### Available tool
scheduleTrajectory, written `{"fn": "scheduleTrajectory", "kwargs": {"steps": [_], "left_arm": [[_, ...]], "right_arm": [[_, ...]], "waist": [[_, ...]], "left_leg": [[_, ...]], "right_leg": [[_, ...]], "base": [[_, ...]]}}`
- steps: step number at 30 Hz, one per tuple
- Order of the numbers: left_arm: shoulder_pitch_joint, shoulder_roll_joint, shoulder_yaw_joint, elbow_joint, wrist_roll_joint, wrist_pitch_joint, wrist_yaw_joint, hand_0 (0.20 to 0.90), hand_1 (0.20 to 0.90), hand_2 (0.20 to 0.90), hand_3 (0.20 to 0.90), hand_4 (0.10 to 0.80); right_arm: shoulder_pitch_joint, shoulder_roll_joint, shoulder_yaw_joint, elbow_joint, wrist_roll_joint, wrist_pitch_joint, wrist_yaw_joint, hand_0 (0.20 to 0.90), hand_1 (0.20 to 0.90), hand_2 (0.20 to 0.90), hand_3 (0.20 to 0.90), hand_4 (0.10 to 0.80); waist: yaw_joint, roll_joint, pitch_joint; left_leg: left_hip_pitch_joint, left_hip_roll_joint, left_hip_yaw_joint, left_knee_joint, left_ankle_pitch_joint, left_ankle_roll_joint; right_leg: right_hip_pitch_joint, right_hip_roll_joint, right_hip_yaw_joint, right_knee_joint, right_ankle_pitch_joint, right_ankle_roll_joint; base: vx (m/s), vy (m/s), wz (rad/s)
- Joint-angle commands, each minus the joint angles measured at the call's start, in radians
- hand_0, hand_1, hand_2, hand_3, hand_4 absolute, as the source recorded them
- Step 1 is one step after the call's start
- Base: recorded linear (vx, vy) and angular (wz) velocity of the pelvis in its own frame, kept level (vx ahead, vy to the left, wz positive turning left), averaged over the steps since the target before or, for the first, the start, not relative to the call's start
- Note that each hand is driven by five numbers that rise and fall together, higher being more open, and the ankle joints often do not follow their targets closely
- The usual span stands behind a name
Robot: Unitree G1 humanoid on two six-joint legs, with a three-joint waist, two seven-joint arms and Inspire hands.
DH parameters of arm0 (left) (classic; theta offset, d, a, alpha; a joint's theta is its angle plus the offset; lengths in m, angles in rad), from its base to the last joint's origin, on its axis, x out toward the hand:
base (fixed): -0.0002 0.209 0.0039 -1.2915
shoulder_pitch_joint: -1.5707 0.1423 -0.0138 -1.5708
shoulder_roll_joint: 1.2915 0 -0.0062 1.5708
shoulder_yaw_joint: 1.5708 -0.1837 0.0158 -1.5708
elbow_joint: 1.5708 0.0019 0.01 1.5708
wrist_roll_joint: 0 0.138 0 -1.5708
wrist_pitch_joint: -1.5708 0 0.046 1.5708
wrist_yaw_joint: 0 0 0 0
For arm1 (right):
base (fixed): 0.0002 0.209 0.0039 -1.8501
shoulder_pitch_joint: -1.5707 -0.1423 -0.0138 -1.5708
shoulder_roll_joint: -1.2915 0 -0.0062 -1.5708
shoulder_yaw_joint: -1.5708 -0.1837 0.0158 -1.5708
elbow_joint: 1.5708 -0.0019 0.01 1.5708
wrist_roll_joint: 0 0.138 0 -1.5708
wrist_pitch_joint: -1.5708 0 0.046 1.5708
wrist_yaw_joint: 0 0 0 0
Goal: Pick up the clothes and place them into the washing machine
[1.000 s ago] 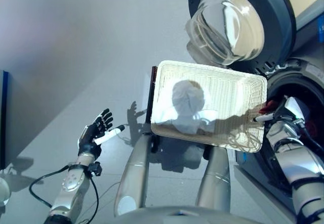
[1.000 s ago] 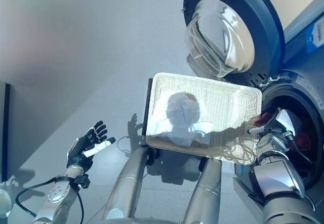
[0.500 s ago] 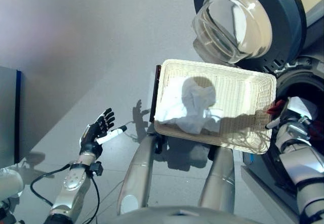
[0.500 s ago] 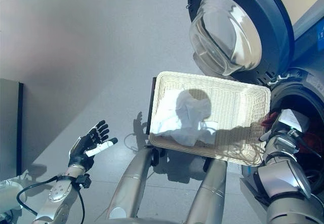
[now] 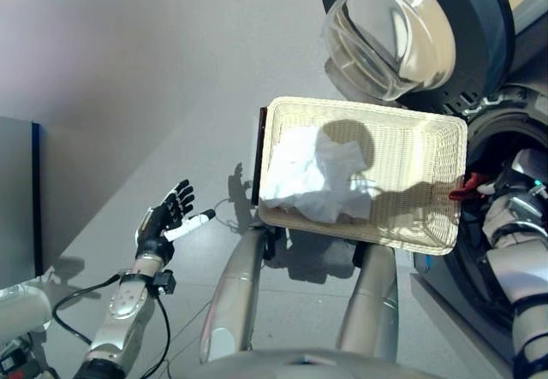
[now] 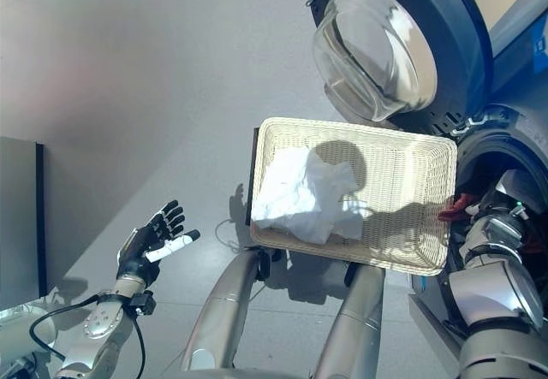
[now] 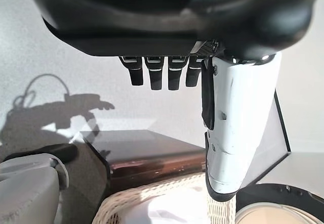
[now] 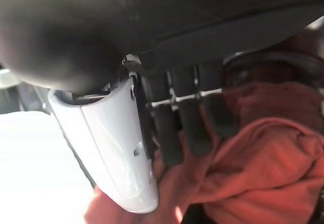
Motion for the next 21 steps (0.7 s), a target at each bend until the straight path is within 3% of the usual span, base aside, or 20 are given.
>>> {"fn": "scheduleTrajectory", "kwargs": {"steps": [1,4,5,6,7,9,12,13,14,15,18,19,21], "left_arm": [[0.059,0.029,0.121,-0.080,0.006,-0.054,0.040,0.900,0.900,0.900,0.900,0.800],[0.063,0.022,0.131,-0.077,0.003,-0.057,0.048,0.900,0.900,0.900,0.900,0.800],[0.064,0.023,0.131,-0.076,0.004,-0.057,0.048,0.900,0.900,0.900,0.900,0.800],[0.055,0.018,0.137,-0.063,0.001,-0.057,0.057,0.900,0.900,0.900,0.900,0.800],[0.055,0.019,0.137,-0.063,0.001,-0.057,0.057,0.900,0.900,0.900,0.900,0.800],[0.044,0.013,0.140,-0.034,0.003,-0.061,0.075,0.900,0.900,0.900,0.900,0.800],[0.048,0.015,0.142,-0.026,-0.010,-0.061,0.085,0.900,0.900,0.900,0.900,0.800],[0.058,0.017,0.145,-0.034,-0.015,-0.064,0.084,0.900,0.900,0.900,0.900,0.800],[0.072,0.020,0.148,-0.045,-0.022,-0.070,0.080,0.900,0.900,0.900,0.900,0.800],[0.082,0.022,0.148,-0.054,-0.022,-0.074,0.077,0.900,0.900,0.900,0.900,0.800],[0.084,0.025,0.142,-0.064,-0.023,-0.079,0.075,0.900,0.900,0.900,0.900,0.800],[0.080,0.027,0.141,-0.063,-0.019,-0.081,0.076,0.900,0.900,0.900,0.900,0.800],[0.077,0.028,0.135,-0.064,-0.012,-0.083,0.073,0.900,0.900,0.900,0.900,0.800]], "right_arm": [[-0.009,-0.096,-0.001,-0.009,0.064,0.008,-0.047,0.200,0.200,0.200,0.200,0.300],[-0.007,-0.076,-0.039,-0.025,0.124,-0.013,-0.071,0.200,0.200,0.200,0.200,0.300],[-0.006,-0.076,-0.039,-0.025,0.124,-0.013,-0.070,0.200,0.200,0.200,0.200,0.300],[-0.003,-0.057,-0.118,-0.038,0.253,-0.054,-0.087,0.200,0.200,0.200,0.200,0.300],[-0.003,-0.057,-0.119,-0.038,0.253,-0.054,-0.087,0.200,0.200,0.200,0.200,0.300],[0.014,-0.029,-0.280,-0.050,0.497,-0.136,-0.140,0.200,0.200,0.200,0.200,0.300],[0.020,0.001,-0.314,-0.063,0.573,-0.160,-0.180,0.200,0.200,0.200,0.200,0.300],[0.018,0.012,-0.298,-0.063,0.542,-0.151,-0.196,0.236,0.236,0.236,0.236,0.325],[0.027,0.031,-0.252,-0.069,0.471,-0.129,-0.212,0.862,0.862,0.862,0.862,0.773],[0.032,0.035,-0.246,-0.071,0.448,-0.128,-0.209,0.900,0.900,0.900,0.900,0.800],[0.038,0.024,-0.199,-0.063,0.371,-0.093,-0.200,0.900,0.900,0.900,0.900,0.800],[0.031,0.018,-0.185,-0.053,0.345,-0.081,-0.201,0.900,0.900,0.900,0.900,0.800],[0.032,0.002,-0.158,-0.028,0.296,-0.057,-0.195,0.900,0.900,0.900,0.900,0.800]], "waist": [[-0.024,0.010,-0.027],[-0.030,0.003,-0.027],[-0.030,0.003,-0.031],[-0.035,0.000,-0.027],[-0.035,0.000,-0.028],[-0.042,-0.002,-0.032],[-0.042,-0.003,-0.036],[-0.040,-0.001,-0.037],[-0.036,0.001,-0.042],[-0.035,0.003,-0.042],[-0.030,0.007,-0.046],[-0.028,0.008,-0.043],[-0.021,0.009,-0.051]], "left_leg": [[-0.006,0.038,-0.044,-0.078,0.047,-0.061],[-0.009,0.042,-0.042,-0.070,0.043,-0.061],[0.001,0.043,-0.044,-0.060,0.010,-0.066],[-0.009,0.045,-0.041,-0.068,0.039,-0.062],[-0.009,0.045,-0.041,-0.070,0.041,-0.062],[-0.009,0.046,-0.039,-0.064,0.032,-0.061],[-0.008,0.048,-0.037,-0.068,0.032,-0.059],[-0.008,0.048,-0.036,-0.069,0.033,-0.058],[0.003,0.049,-0.038,-0.060,0.000,-0.063],[0.001,0.048,-0.039,-0.057,-0.001,-0.063],[-0.005,0.048,-0.040,-0.054,-0.001,-0.063],[-0.016,0.047,-0.038,-0.062,0.031,-0.058],[-0.007,0.048,-0.041,-0.053,-0.002,-0.063]], "right_leg": [[-0.026,0.016,0.001,-0.049,0.092,-0.031],[-0.029,0.021,0.001,-0.043,0.090,-0.034],[-0.021,0.021,0.003,-0.028,0.056,-0.028],[-0.026,0.024,0.000,-0.045,0.089,-0.034],[-0.026,0.024,0.000,-0.046,0.090,-0.034],[-0.026,0.028,0.000,-0.045,0.083,-0.036],[-0.026,0.031,-0.001,-0.049,0.083,-0.037],[-0.026,0.031,-0.001,-0.050,0.083,-0.037],[-0.016,0.032,0.002,-0.035,0.049,-0.031],[-0.017,0.032,0.003,-0.033,0.048,-0.031],[-0.020,0.032,0.003,-0.030,0.046,-0.030],[-0.030,0.031,0.000,-0.043,0.079,-0.036],[-0.024,0.029,0.002,-0.026,0.045,-0.030]], "base": [[0.000,0.000,0.00],[0.031,-0.009,-0.03],[0.005,-0.009,-0.11],[0.004,-0.008,-0.09],[-0.088,0.014,-0.09],[0.008,0.003,-0.02],[0.000,0.000,0.00],[0.108,-0.011,-0.01],[0.102,-0.010,0.00],[0.102,-0.006,-0.01],[-0.040,0.009,-0.03],[-0.009,-0.002,-0.04],[0.000,0.000,0.00]]}}
